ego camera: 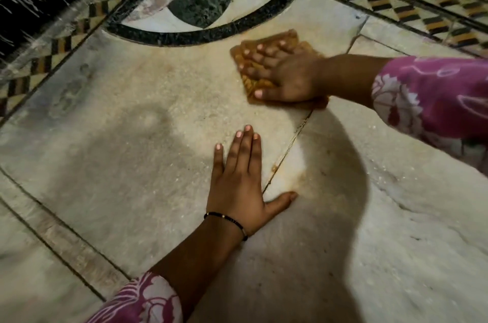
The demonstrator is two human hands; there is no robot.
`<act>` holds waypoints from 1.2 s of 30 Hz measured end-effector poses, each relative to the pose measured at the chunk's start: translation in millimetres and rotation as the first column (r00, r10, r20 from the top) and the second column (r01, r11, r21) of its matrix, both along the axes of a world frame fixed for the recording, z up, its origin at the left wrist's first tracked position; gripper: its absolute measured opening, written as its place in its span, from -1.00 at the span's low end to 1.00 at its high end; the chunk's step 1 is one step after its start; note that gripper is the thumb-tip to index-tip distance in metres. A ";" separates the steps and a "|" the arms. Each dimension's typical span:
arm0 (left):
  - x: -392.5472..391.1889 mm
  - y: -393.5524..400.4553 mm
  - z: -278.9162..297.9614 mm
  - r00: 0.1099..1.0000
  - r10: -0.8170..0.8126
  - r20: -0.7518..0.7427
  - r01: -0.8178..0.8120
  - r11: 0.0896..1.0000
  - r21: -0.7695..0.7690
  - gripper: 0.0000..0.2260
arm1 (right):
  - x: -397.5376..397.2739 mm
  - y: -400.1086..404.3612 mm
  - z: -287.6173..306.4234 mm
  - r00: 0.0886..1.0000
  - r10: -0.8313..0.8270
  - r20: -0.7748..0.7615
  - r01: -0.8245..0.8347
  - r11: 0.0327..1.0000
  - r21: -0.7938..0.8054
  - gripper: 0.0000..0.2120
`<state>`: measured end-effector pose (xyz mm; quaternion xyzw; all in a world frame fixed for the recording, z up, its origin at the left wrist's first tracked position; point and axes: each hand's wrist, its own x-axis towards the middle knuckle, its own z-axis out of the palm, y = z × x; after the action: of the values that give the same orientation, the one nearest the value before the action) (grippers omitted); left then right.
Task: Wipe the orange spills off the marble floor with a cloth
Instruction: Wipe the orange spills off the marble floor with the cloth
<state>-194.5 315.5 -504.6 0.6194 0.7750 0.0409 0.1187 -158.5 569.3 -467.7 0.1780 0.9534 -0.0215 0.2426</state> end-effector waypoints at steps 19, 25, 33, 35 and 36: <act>1.0 0.2 -2.3 1.000 -0.008 -0.021 0.008 1.000 0.011 -0.05 | 6.7 -45.9 -3.9 0.884 0.158 -0.440 -0.205 0.977 -0.062 -0.51; 0.0 -0.1 -6.5 0.999 -0.031 -0.044 0.032 0.999 0.009 -0.04 | 37.0 -3.5 -1.1 0.923 -0.003 -0.384 0.027 0.998 0.057 -0.36; -0.7 0.9 -4.3 0.998 -0.028 -0.048 0.027 1.000 -0.009 -0.03 | -40.7 -49.6 -7.8 0.909 0.085 -0.407 -0.116 0.992 -0.052 -0.49; -1.2 0.5 -5.4 0.998 -0.036 -0.047 0.036 0.999 -0.001 -0.04 | -19.3 -44.4 -9.7 0.896 0.115 -0.430 -0.191 0.972 -0.138 -0.48; -1.7 0.6 -6.0 0.998 -0.036 -0.046 0.036 0.999 0.004 -0.04 | -15.8 -38.1 -9.0 0.899 0.106 -0.424 -0.177 0.975 -0.133 -0.49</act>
<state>-196.1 316.1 -510.6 0.6343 0.7661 0.0265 0.1001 -174.2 531.2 -476.7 0.0783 0.9883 -0.1213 0.0499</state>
